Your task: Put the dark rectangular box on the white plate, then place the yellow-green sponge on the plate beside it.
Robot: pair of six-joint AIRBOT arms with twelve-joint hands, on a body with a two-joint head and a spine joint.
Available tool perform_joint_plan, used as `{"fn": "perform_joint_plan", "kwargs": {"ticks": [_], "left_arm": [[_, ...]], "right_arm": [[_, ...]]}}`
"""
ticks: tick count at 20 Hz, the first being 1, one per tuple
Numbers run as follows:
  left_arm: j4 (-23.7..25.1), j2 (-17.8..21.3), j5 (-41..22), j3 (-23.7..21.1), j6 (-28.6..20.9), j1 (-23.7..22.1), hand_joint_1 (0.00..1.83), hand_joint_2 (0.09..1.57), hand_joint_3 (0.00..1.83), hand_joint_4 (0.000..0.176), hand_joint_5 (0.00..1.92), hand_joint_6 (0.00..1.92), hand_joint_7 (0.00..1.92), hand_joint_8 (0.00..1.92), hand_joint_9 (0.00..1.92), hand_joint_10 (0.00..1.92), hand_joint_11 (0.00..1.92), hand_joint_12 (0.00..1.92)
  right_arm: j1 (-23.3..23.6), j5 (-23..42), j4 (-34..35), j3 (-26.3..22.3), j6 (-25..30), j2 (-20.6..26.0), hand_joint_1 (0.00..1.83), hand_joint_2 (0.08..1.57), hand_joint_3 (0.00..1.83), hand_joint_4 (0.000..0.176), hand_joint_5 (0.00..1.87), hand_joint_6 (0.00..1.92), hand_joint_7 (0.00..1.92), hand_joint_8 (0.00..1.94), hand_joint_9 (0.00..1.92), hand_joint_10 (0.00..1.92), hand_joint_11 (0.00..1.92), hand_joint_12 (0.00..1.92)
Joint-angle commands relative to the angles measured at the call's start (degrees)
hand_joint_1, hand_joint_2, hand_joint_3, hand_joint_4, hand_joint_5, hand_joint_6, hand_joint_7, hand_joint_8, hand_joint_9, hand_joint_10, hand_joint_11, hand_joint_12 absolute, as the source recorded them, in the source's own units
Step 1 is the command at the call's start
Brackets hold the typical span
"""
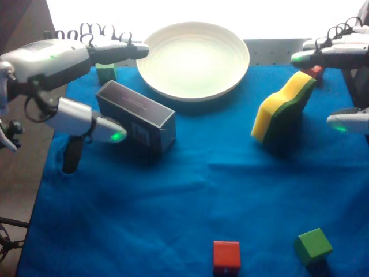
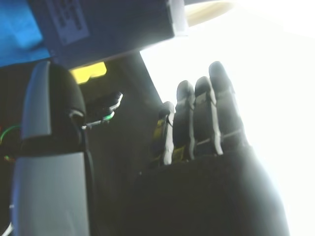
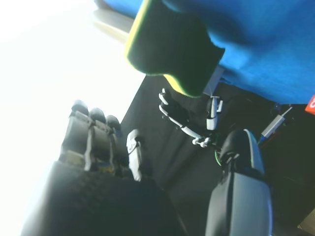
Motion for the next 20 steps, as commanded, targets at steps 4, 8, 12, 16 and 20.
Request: {"fn": "perform_joint_plan", "kwargs": {"ticks": [4, 8, 12, 16, 20], "left_arm": [[7.15, -3.04, -0.88, 2.99, -5.97, -3.34, 0.72, 0.83, 0.00, 0.120, 0.27, 0.00, 0.19, 0.02, 0.06, 0.01, 0.00, 0.00], [13.70, -5.76, 2.26, 6.39, -12.18, -4.87, 0.72, 0.81, 0.00, 0.088, 0.29, 0.01, 0.23, 0.00, 0.10, 0.00, 0.01, 0.01], [16.63, -6.47, 5.01, 6.73, -12.17, -5.91, 0.73, 0.88, 0.00, 0.018, 0.46, 0.01, 0.45, 0.01, 0.39, 0.01, 0.01, 0.73], [17.23, -6.78, 5.64, 6.98, -12.17, -6.27, 0.89, 1.05, 0.00, 0.000, 0.65, 0.01, 0.72, 0.02, 0.65, 0.04, 0.04, 1.18], [17.47, -7.48, 6.21, 7.58, -12.17, -6.48, 1.30, 1.18, 0.00, 0.000, 0.77, 1.18, 0.89, 1.10, 0.79, 1.14, 0.46, 1.35]], "right_arm": [[0.67, 6.49, 2.20, 0.21, 0.43, -0.09, 0.80, 1.12, 0.00, 0.111, 0.41, 0.00, 0.29, 0.00, 0.23, 0.00, 0.00, 0.48], [0.67, 6.49, 2.18, 0.29, 0.43, -0.19, 0.75, 1.13, 0.01, 0.114, 0.39, 0.00, 0.30, 0.00, 0.25, 0.00, 0.00, 0.49], [0.67, 6.49, 2.15, 0.29, 0.43, -0.19, 0.74, 1.14, 0.01, 0.129, 0.37, 0.00, 0.32, 0.00, 0.26, 0.01, 0.00, 0.51], [0.67, 6.49, 2.15, 0.28, 0.53, -0.19, 0.74, 1.16, 0.00, 0.127, 0.36, 0.00, 0.31, 0.00, 0.25, 0.00, 0.01, 0.43], [0.67, 6.49, 2.15, 0.27, 0.87, -0.19, 0.75, 1.15, 0.00, 0.122, 0.37, 0.00, 0.31, 0.00, 0.26, 0.00, 0.02, 0.42]]}}
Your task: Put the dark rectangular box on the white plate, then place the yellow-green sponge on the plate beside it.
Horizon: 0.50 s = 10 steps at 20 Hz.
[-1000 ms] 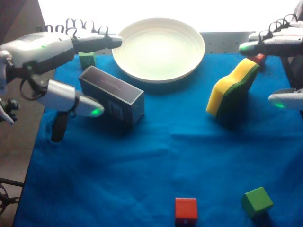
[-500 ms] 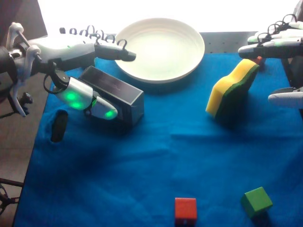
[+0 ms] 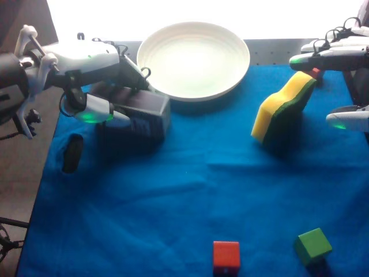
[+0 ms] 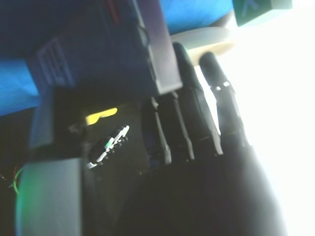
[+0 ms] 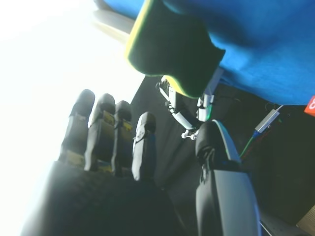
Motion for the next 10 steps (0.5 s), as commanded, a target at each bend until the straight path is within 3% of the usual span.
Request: {"fn": "perform_joint_plan", "kwargs": {"ticks": [1, 2, 3, 4, 5, 6, 7, 8, 9, 10], "left_arm": [[-1.07, -0.20, -5.07, 0.13, 0.00, -0.79, 1.35, 1.17, 0.00, 0.000, 0.79, 1.20, 0.88, 1.15, 0.81, 1.29, 0.56, 1.35], [-1.25, -0.11, -5.58, 0.13, -0.01, -0.96, 1.36, 1.15, 0.00, 0.000, 0.81, 1.21, 0.92, 1.05, 0.89, 1.24, 0.69, 1.28], [-1.32, 0.17, -6.35, 0.08, -0.02, -1.70, 1.37, 1.13, 0.00, 0.000, 0.83, 1.19, 0.95, 0.99, 0.92, 1.18, 0.74, 1.21], [-1.33, 0.38, -6.84, -0.06, -0.02, -2.19, 1.37, 1.12, 0.00, 0.000, 0.86, 1.14, 0.97, 0.97, 0.94, 1.16, 0.74, 1.18], [-1.77, 0.91, -8.09, -0.41, -0.03, -2.95, 1.38, 1.09, 0.00, 0.000, 0.89, 1.12, 1.04, 0.82, 0.99, 1.07, 0.81, 1.13], [-2.48, 1.50, -9.73, -0.80, -0.03, -3.52, 1.39, 1.08, 0.00, 0.000, 0.96, 0.95, 1.06, 0.85, 0.99, 1.10, 0.81, 1.21], [-3.05, 2.17, -11.57, -1.28, -0.03, -4.46, 1.39, 1.07, 0.00, 0.000, 1.00, 0.90, 1.08, 0.82, 0.98, 1.09, 0.77, 1.26], [-3.09, 2.62, -13.06, -1.57, -0.03, -5.83, 1.30, 1.06, 0.00, 0.000, 1.14, 0.57, 1.06, 1.03, 0.98, 1.02, 0.75, 1.42], [-3.08, 2.70, -13.75, -1.45, -0.01, -7.23, 1.27, 1.06, 0.00, 0.000, 1.09, 0.68, 1.11, 0.95, 1.00, 0.95, 0.74, 1.47], [-3.12, 2.11, -13.98, -0.51, 0.40, -9.34, 1.36, 1.08, 0.00, 0.000, 0.99, 0.86, 1.05, 0.93, 0.98, 1.09, 0.78, 1.40]], "right_arm": [[0.64, 6.30, 2.52, 0.22, 0.55, -0.08, 0.75, 1.15, 0.00, 0.120, 0.37, 0.00, 0.31, 0.00, 0.26, 0.00, 0.02, 0.42], [0.64, 6.30, 2.51, 0.22, 0.58, -0.08, 0.77, 1.15, 0.00, 0.104, 0.38, 0.00, 0.32, 0.00, 0.27, 0.01, 0.04, 0.43], [0.64, 6.30, 2.51, 0.22, 0.62, -0.08, 0.78, 1.15, 0.00, 0.110, 0.38, 0.00, 0.32, 0.00, 0.27, 0.00, 0.04, 0.43], [0.64, 6.30, 2.51, 0.22, 0.64, -0.08, 0.77, 1.16, 0.00, 0.100, 0.38, 0.00, 0.32, 0.00, 0.27, 0.00, 0.04, 0.42], [0.64, 6.30, 2.51, 0.22, 0.74, -0.08, 0.74, 1.16, 0.00, 0.110, 0.38, 0.00, 0.33, 0.00, 0.27, 0.00, 0.04, 0.42], [0.64, 6.30, 2.51, 0.22, 0.81, -0.08, 0.72, 1.16, 0.00, 0.103, 0.38, 0.00, 0.34, 0.01, 0.29, 0.01, 0.06, 0.42], [0.64, 6.30, 2.51, 0.22, 0.87, -0.08, 0.72, 1.16, 0.00, 0.101, 0.39, 0.00, 0.34, 0.01, 0.29, 0.01, 0.06, 0.42], [0.64, 6.30, 2.51, 0.22, 0.90, -0.08, 0.70, 1.17, 0.00, 0.099, 0.39, 0.00, 0.35, 0.01, 0.29, 0.01, 0.05, 0.42], [0.64, 6.30, 2.51, 0.23, 0.91, -0.08, 0.71, 1.17, 0.01, 0.098, 0.39, 0.00, 0.34, 0.00, 0.28, 0.00, 0.04, 0.41], [0.64, 6.30, 2.52, 0.24, 0.91, -0.12, 0.70, 1.18, 0.01, 0.100, 0.38, 0.00, 0.34, 0.00, 0.28, 0.00, 0.04, 0.41]]}}
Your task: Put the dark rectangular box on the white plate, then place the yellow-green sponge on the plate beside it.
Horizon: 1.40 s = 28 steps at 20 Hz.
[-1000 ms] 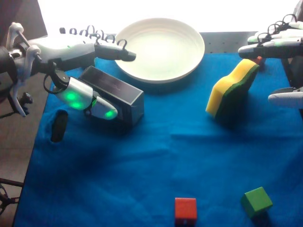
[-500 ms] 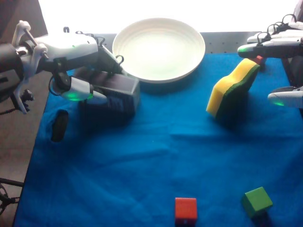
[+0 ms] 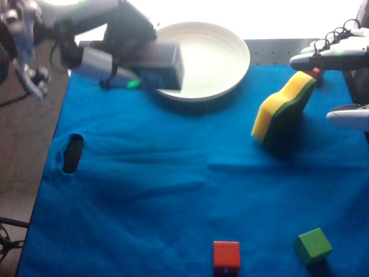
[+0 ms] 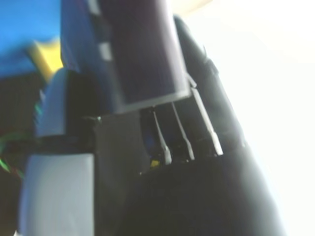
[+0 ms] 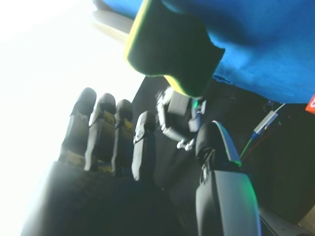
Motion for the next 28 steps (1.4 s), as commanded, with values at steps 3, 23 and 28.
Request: {"fn": "perform_joint_plan", "kwargs": {"ticks": [3, 23, 28], "left_arm": [[-4.77, -3.48, -3.84, 3.97, 2.83, -3.31, 1.38, 1.07, 0.00, 0.000, 1.00, 0.99, 1.06, 0.76, 1.02, 1.02, 0.88, 1.20], [-7.20, -26.45, 9.86, 30.91, 2.55, -7.92, 0.87, 1.01, 0.00, 0.060, 0.46, 0.02, 0.45, 0.01, 0.38, 0.01, 0.00, 0.67], [-7.12, -24.13, 8.54, 28.54, 2.48, -6.89, 0.87, 1.00, 0.00, 0.082, 0.45, 0.00, 0.45, 0.00, 0.36, 0.01, 0.00, 0.31]], "right_arm": [[0.68, 6.32, 2.49, 0.38, 0.41, -0.45, 0.71, 1.18, 0.01, 0.095, 0.39, 0.00, 0.34, 0.00, 0.28, 0.00, 0.05, 0.41], [4.45, 6.32, -1.26, 5.37, 3.28, -5.31, 0.73, 1.22, 0.00, 0.050, 0.39, 0.00, 0.34, 0.00, 0.27, 0.00, 0.10, 0.24], [4.45, 6.32, -1.29, 5.37, 3.44, -5.34, 0.76, 1.22, 0.00, 0.044, 0.40, 0.00, 0.35, 0.00, 0.28, 0.00, 0.18, 0.09]]}}
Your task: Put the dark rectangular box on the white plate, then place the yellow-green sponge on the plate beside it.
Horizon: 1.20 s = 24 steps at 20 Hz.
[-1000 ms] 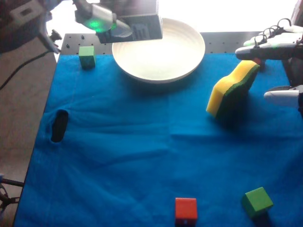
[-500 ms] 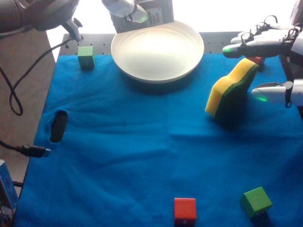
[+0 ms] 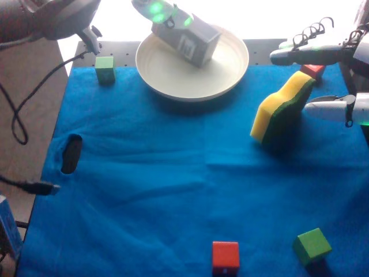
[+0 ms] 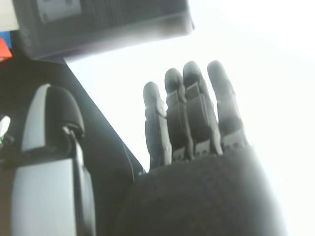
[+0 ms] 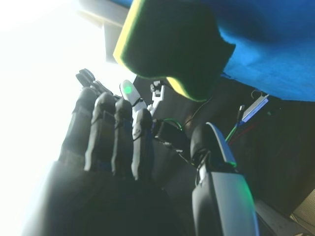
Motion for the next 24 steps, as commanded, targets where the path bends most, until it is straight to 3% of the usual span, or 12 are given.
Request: {"fn": "perform_joint_plan", "kwargs": {"ticks": [1, 3, 5, 8, 10, 12, 13, 14, 17, 19, 20, 24], "left_arm": [[-1.03, 1.14, -7.17, -0.87, -0.13, 0.12, 0.89, 1.00, 0.00, 0.073, 0.43, 0.00, 0.43, 0.00, 0.37, 0.01, 0.00, 0.33], [-1.56, 3.05, -8.93, -3.05, -0.16, 1.12, 0.89, 1.00, 0.00, 0.073, 0.39, 0.00, 0.43, 0.00, 0.36, 0.00, 0.00, 0.70], [-2.14, 6.20, -11.53, -6.58, -0.17, 2.79, 0.72, 0.99, 0.00, 0.138, 0.31, 0.01, 0.41, 0.00, 0.34, 0.01, 0.00, 0.75], [-4.17, 11.93, -16.33, -13.17, 0.93, 5.87, 0.85, 0.99, 0.00, 0.124, 0.29, 0.00, 0.36, 0.00, 0.26, 0.01, 0.00, 0.39], [-5.79, 16.13, -17.08, -18.64, 6.12, 6.97, 0.76, 0.99, 0.00, 0.104, 0.23, 0.00, 0.33, 0.00, 0.26, 0.00, 0.00, 0.47], [-7.60, 20.84, -19.21, -24.72, 10.85, 9.11, 0.85, 0.93, 0.00, 0.135, 0.24, 0.01, 0.26, 0.00, 0.18, 0.00, 0.00, 0.48], [-8.27, 22.06, -20.51, -26.40, 11.34, 10.15, 0.85, 0.93, 0.00, 0.135, 0.24, 0.01, 0.26, 0.00, 0.18, 0.00, 0.00, 0.48], [-10.27, 24.11, -23.11, -28.89, 12.22, 12.07, 0.90, 0.91, 0.00, 0.127, 0.22, 0.01, 0.14, 0.01, 0.03, 0.00, 0.00, 0.07], [-15.02, 29.11, -29.05, -34.75, 14.47, 17.10, 0.89, 0.95, 0.01, 0.113, 0.22, 0.01, 0.12, 0.01, 0.00, 0.00, 0.00, 0.00], [-18.32, 32.50, -33.11, -38.86, 16.86, 20.85, 0.90, 0.92, 0.00, 0.137, 0.21, 0.00, 0.13, 0.01, 0.02, 0.01, 0.00, 0.00], [-20.87, 35.16, -36.69, -42.17, 18.08, 24.44, 0.89, 0.92, 0.00, 0.109, 0.22, 0.00, 0.15, 0.01, 0.02, 0.01, 0.00, 0.00], [-25.22, 37.92, -42.21, -46.22, 20.17, 28.77, 0.90, 0.93, 0.00, 0.076, 0.19, 0.00, 0.12, 0.00, 0.00, 0.00, 0.00, 0.00]], "right_arm": [[0.84, 6.32, 2.60, 0.23, 0.66, -0.15, 0.77, 1.21, 0.00, 0.048, 0.39, 0.00, 0.34, 0.00, 0.26, 0.00, 0.17, 0.08], [0.83, 6.32, 2.58, 0.21, 0.96, -0.14, 0.75, 1.19, 0.00, 0.081, 0.39, 0.00, 0.34, 0.01, 0.27, 0.01, 0.18, 0.08], [0.84, 6.32, 2.44, 0.23, 1.14, -0.09, 0.80, 1.15, 0.00, 0.081, 0.39, 0.00, 0.34, 0.00, 0.27, 0.00, 0.18, 0.08], [0.85, 6.32, 2.40, 0.23, 1.45, 0.28, 0.82, 1.11, 0.00, 0.070, 0.40, 0.00, 0.34, 0.00, 0.25, 0.00, 0.17, 0.08], [1.07, 6.32, 2.49, 0.25, 1.63, 0.30, 0.86, 1.08, 0.00, 0.076, 0.40, 0.00, 0.34, 0.00, 0.26, 0.00, 0.17, 0.08], [1.64, 6.31, 2.50, 0.40, 1.63, 0.24, 0.93, 1.01, 0.00, 0.063, 0.43, 0.01, 0.35, 0.00, 0.27, 0.00, 0.18, 0.08], [1.85, 6.30, 2.49, 0.45, 1.63, 0.24, 0.93, 1.01, 0.00, 0.063, 0.43, 0.01, 0.35, 0.00, 0.27, 0.00, 0.18, 0.08], [2.19, 6.06, 2.45, 0.60, 1.63, 0.21, 0.93, 0.99, 0.00, 0.048, 0.43, 0.00, 0.34, 0.00, 0.26, 0.00, 0.17, 0.08], [4.12, 3.63, 0.99, 1.04, 1.62, 0.15, 0.91, 0.98, 0.00, 0.062, 0.45, 0.00, 0.37, 0.00, 0.30, 0.00, 0.21, 0.12], [5.59, 1.77, -0.83, 1.50, 1.62, -0.25, 0.98, 1.01, 0.01, 0.061, 0.42, 0.00, 0.32, 0.00, 0.25, 0.00, 0.06, 0.32], [6.38, 0.43, -2.19, 2.12, 1.62, -0.93, 1.00, 1.00, 0.00, 0.064, 0.42, 0.00, 0.32, 0.00, 0.26, 0.00, 0.00, 0.57], [9.02, -3.37, -6.57, 3.11, 2.10, -2.12, 0.94, 1.00, 0.00, 0.057, 0.40, 0.00, 0.33, 0.00, 0.28, 0.00, 0.00, 0.62]]}}
